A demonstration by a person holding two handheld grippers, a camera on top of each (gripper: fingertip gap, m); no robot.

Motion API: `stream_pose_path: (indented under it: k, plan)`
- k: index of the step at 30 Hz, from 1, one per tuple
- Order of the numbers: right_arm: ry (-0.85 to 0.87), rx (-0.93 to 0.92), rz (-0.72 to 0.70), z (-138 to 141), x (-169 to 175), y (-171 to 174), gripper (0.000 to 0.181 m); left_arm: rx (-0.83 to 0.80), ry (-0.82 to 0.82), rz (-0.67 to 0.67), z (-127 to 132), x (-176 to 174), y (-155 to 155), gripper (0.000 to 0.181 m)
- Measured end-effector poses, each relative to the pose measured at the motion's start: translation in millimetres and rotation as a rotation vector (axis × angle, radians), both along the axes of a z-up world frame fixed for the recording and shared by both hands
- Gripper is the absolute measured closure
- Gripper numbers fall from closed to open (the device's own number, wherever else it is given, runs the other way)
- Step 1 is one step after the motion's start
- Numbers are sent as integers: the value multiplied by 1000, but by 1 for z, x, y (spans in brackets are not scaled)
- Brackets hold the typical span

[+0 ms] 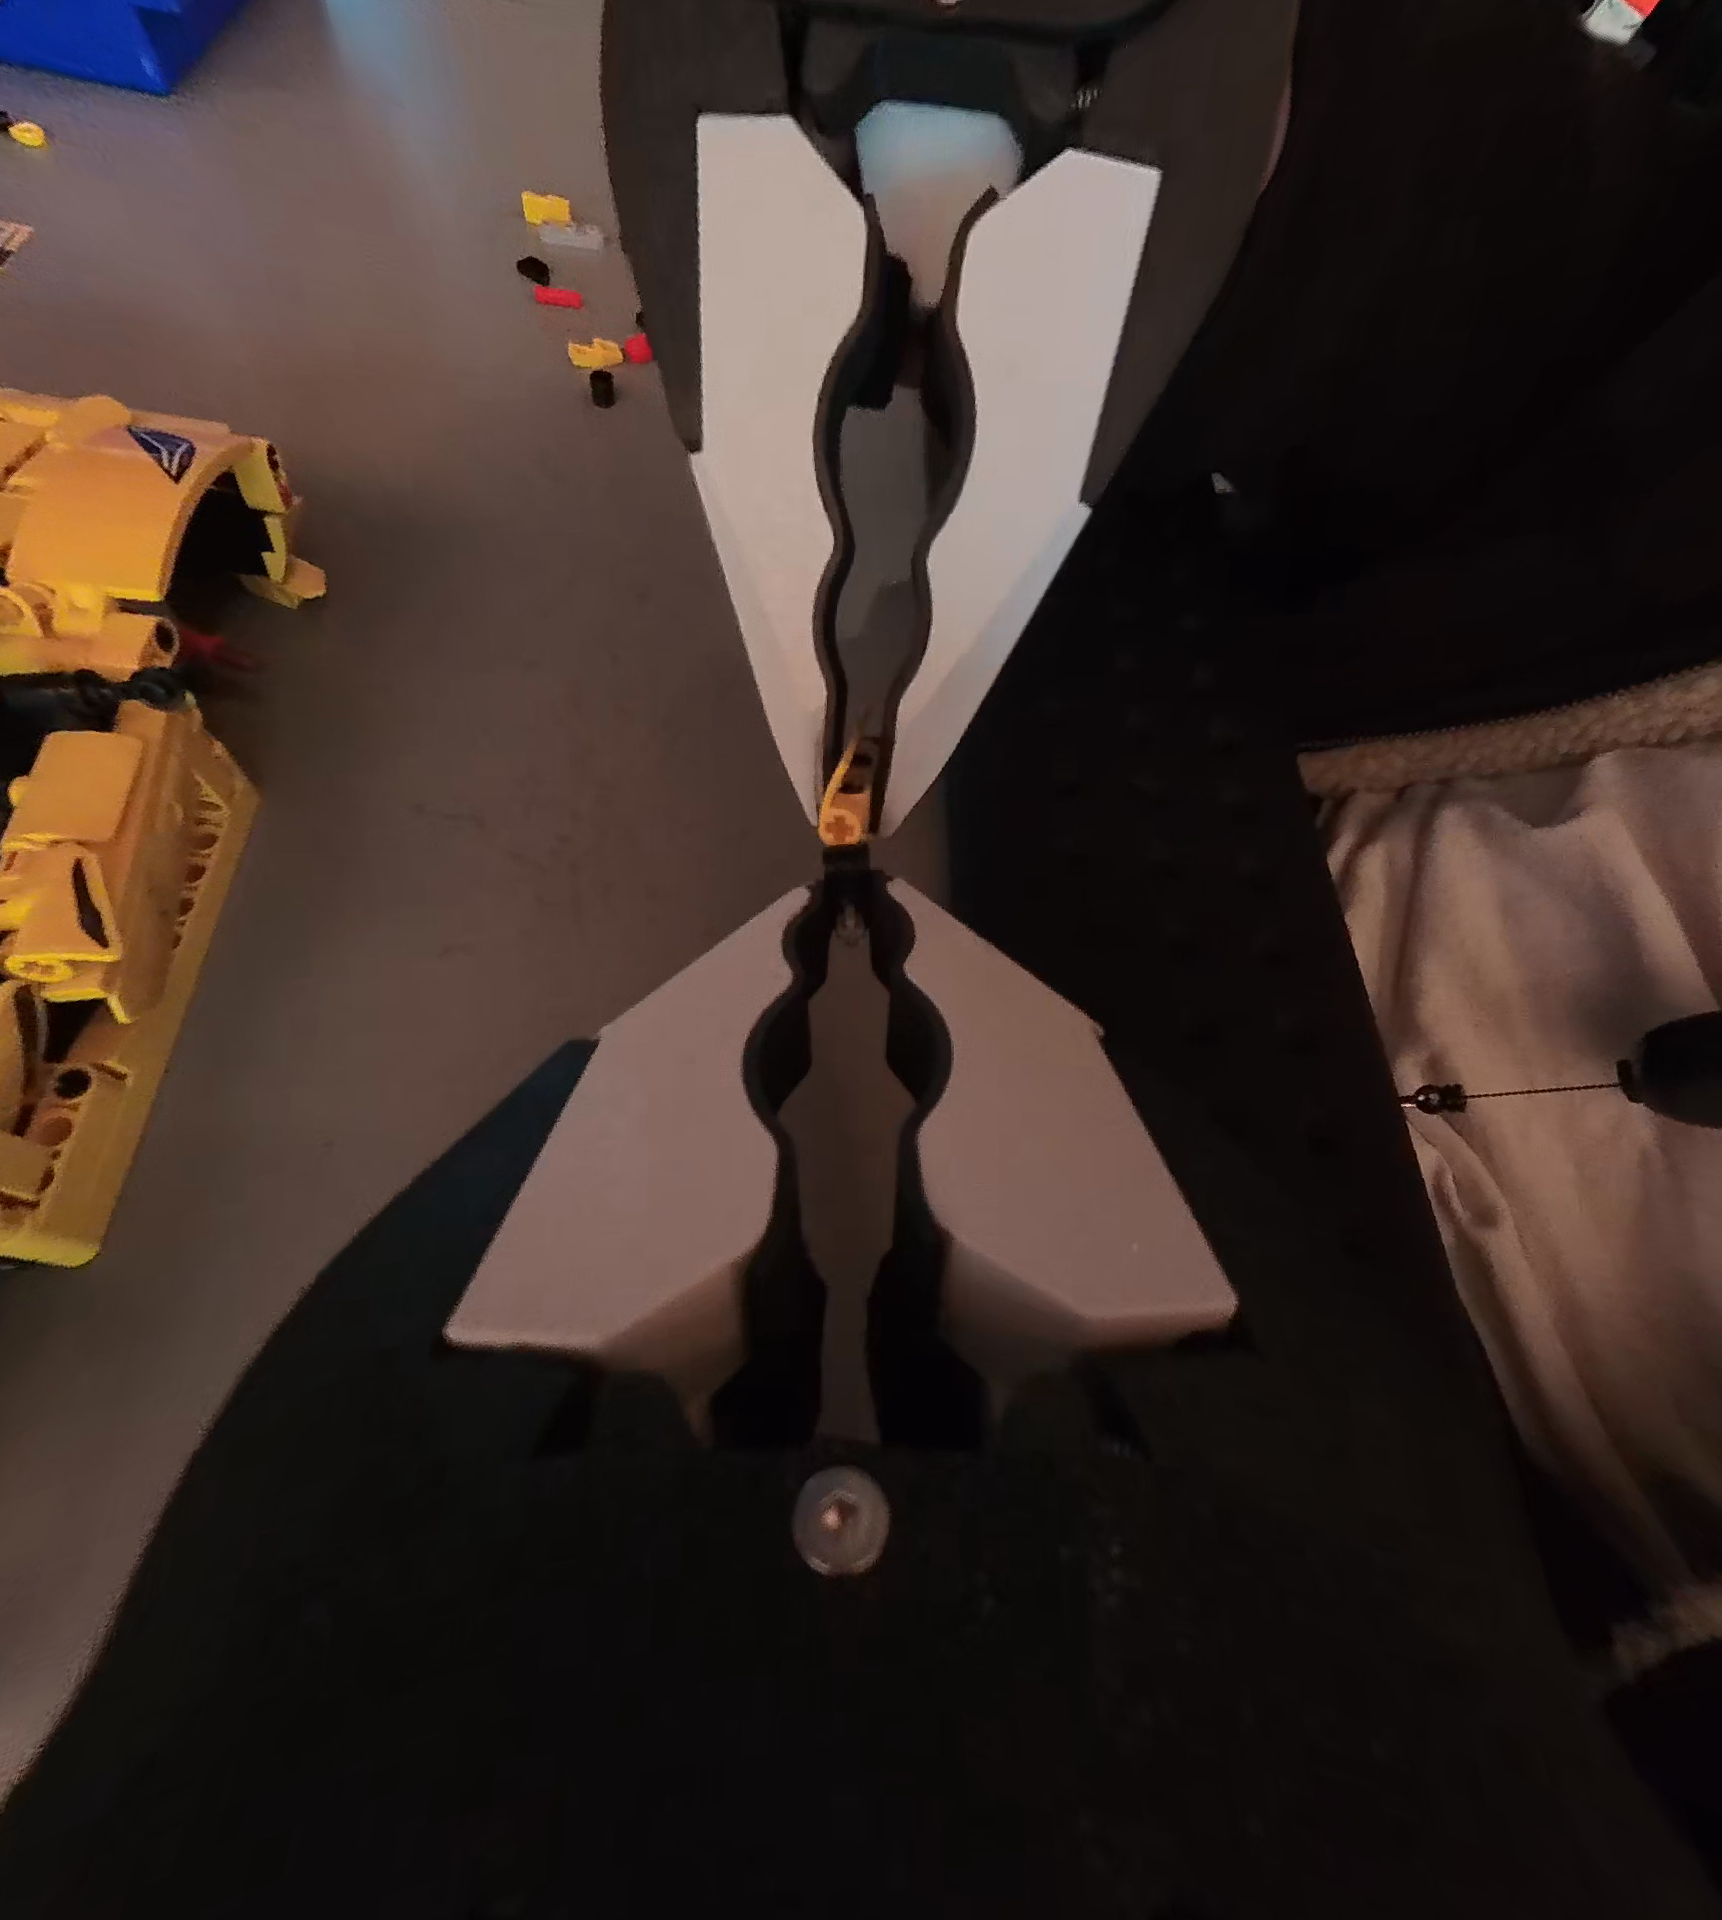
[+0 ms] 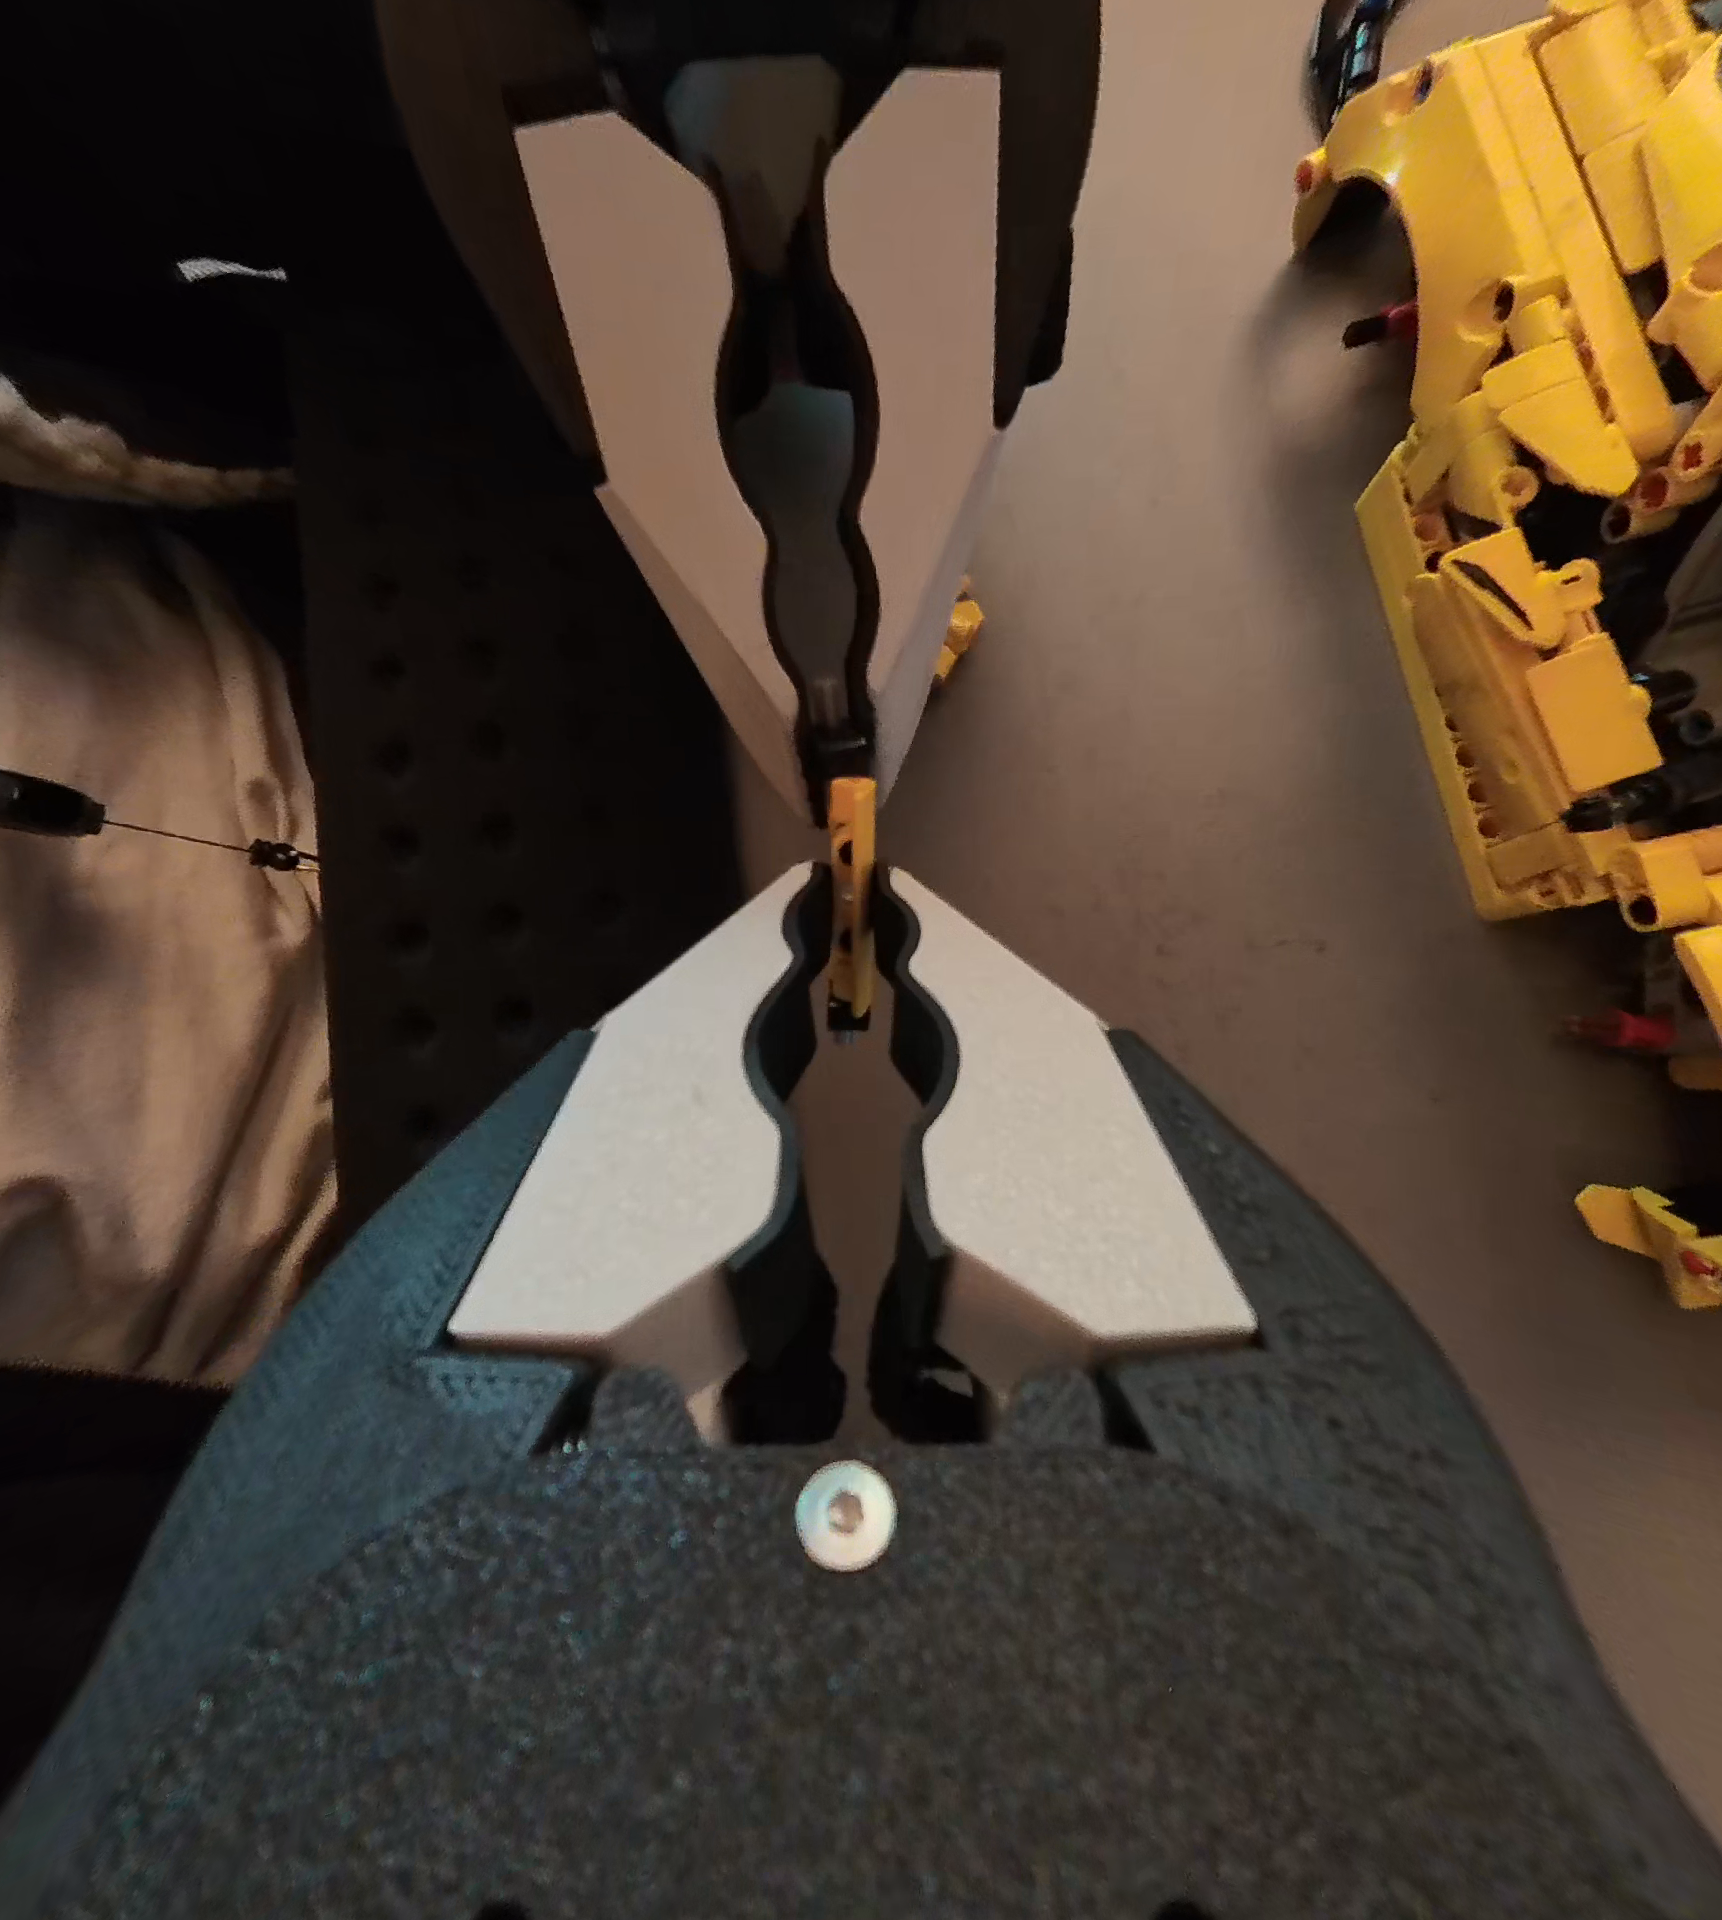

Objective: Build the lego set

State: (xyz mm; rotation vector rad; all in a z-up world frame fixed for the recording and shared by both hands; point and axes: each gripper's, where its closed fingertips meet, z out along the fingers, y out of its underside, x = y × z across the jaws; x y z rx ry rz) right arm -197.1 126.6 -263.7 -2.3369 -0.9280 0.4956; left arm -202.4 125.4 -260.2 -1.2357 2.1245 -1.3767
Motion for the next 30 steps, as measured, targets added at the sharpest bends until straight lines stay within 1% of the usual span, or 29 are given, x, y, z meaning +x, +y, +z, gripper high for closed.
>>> stream_pose_path:
  k: [5, 15, 20, 22, 25, 30]
  plan:
    - [-21, 2, -4, -1, 0, -1, 173, -1, 5, -2, -2, 0, -1, 175]
    - [5, 20, -20, -7, 0, -1, 173, 12, 16, -1, -6, 0, -1, 175]
    - [54, 42, -31, -1, 0, 0, 166, 11, 17, -2, -6, 0, -1, 175]
    - [91, 40, -30, 2, -2, 0, 167, 11, 19, -3, -7, 0, -2, 175]
    - [93, 38, -36, -1, 0, 1, 171, 17, 22, -5, -8, 0, -2, 174]
    - [112, 41, -33, -2, 2, 1, 172, 32, 14, 20, -8, 1, 3, 174]
